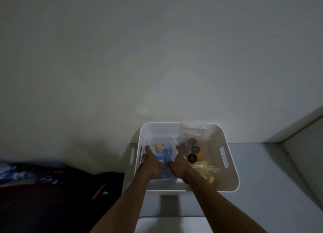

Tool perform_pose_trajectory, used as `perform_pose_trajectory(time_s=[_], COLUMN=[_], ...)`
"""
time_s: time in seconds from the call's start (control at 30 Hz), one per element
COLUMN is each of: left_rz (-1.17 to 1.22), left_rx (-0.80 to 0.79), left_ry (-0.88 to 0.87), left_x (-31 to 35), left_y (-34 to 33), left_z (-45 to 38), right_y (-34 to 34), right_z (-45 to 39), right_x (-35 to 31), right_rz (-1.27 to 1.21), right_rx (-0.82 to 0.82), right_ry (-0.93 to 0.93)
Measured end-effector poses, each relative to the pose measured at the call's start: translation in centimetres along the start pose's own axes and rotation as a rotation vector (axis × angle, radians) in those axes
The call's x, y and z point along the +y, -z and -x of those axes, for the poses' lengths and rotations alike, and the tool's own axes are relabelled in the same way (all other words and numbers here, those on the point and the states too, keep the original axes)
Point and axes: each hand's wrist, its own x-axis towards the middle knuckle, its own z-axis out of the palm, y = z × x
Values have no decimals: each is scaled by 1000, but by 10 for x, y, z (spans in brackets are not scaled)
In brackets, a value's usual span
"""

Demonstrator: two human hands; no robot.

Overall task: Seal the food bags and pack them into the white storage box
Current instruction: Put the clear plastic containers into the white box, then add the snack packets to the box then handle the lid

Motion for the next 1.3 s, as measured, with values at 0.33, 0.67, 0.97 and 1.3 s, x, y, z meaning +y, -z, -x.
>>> perform_pose_trajectory(time_s=[0.33,0.67,0.97,1.3], left_rz=[-114,-93,79,-247], left_rx=[221,433,744,435], left_ry=[-114,-271,-602,-493], left_x=[43,94,93,-14], left_y=[7,-11,-173,-351], left_z=[32,125,238,284], right_y=[33,118,227,176], right_z=[40,111,221,267], right_x=[-37,-26,125,349], right_rz=[149,-16,-83,319], right_rx=[59,232,389,359], right_ry=[142,258,347,261])
